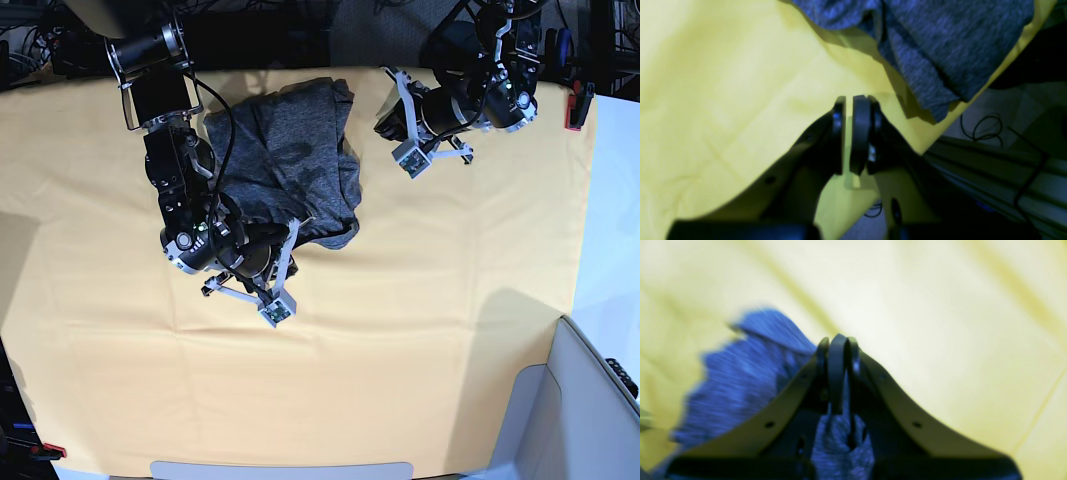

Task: Fold the T-shirt properly
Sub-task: 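Open the left gripper and lift both grippers away from the shirt, then move both grippers to opposite sides of the folded shirt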

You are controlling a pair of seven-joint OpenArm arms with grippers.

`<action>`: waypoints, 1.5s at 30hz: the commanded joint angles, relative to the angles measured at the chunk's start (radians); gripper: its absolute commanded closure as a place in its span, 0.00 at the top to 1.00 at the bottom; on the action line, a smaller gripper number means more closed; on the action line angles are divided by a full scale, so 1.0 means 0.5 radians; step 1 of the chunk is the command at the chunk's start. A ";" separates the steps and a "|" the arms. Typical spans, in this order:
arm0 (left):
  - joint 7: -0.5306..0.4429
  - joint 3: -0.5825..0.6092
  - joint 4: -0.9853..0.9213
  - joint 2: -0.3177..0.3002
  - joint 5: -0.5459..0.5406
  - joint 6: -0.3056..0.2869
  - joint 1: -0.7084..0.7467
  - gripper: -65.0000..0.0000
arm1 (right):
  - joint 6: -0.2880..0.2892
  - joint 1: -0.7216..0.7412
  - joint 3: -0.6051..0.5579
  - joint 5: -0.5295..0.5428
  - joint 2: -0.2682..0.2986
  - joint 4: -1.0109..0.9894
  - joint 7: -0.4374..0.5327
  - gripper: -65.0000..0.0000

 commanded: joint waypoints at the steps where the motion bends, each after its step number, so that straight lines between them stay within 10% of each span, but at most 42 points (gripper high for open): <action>1: -0.028 -0.002 0.036 -0.013 -0.029 -0.001 -0.011 0.03 | -0.052 0.044 0.006 -0.008 -0.003 0.084 -0.013 0.02; 8: -0.028 -0.005 0.036 -0.016 -0.029 -0.001 -0.014 0.03 | -0.380 -0.101 0.113 -0.011 0.010 0.330 -0.010 0.02; 18: -0.050 -0.011 0.051 -0.016 -0.029 -0.001 -0.033 0.03 | -0.380 -0.745 0.546 0.044 0.160 0.922 -0.010 0.00; 26: -0.277 -0.002 0.143 0.046 -0.029 -0.001 -0.119 0.03 | -0.380 -1.086 1.058 0.873 0.169 0.910 -0.010 0.00; 39: -0.262 0.007 -0.191 0.319 -0.026 0.002 -0.496 0.03 | -0.374 -1.196 1.077 0.885 0.163 0.655 -0.010 0.00; 45: -0.262 0.007 -0.335 0.383 -0.032 0.002 -0.521 0.03 | -0.193 -1.202 1.068 0.777 0.099 0.514 -0.010 0.00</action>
